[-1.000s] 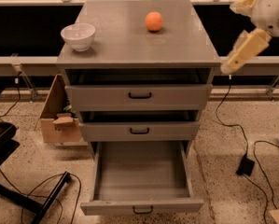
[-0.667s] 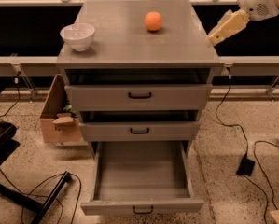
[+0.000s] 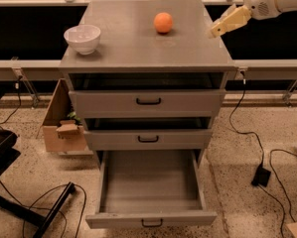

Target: Place orange into bottom drawer

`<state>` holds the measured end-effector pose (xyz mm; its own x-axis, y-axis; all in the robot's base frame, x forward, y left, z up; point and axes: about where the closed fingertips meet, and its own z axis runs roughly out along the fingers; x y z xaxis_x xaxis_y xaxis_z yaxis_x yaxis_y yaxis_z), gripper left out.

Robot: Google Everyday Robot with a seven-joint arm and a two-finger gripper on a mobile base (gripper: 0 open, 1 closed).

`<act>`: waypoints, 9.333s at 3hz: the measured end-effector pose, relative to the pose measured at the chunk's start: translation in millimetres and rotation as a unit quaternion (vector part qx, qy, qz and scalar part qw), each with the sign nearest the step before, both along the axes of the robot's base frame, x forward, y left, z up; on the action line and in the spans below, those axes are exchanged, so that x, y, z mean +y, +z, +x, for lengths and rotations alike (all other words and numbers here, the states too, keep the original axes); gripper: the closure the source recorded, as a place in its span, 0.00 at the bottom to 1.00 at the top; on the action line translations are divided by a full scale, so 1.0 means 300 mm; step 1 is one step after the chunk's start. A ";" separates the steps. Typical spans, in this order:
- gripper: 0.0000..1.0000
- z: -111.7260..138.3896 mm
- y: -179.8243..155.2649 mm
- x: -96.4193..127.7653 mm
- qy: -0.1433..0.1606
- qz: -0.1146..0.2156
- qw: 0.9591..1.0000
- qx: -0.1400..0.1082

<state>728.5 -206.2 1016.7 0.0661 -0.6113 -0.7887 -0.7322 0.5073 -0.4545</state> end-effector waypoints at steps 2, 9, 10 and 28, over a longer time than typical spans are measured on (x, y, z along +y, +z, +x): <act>0.00 0.273 -0.127 0.108 -0.003 0.044 0.999 0.004; 0.00 0.858 -0.441 0.464 -0.127 0.217 0.968 0.020; 0.00 0.864 -0.436 0.420 -0.161 0.214 0.963 0.037; 1.00 -0.339 -1.042 -0.249 -0.269 0.146 0.920 0.245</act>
Offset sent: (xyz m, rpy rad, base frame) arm 0.1494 0.0370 -0.0451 0.1647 0.0014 -0.0154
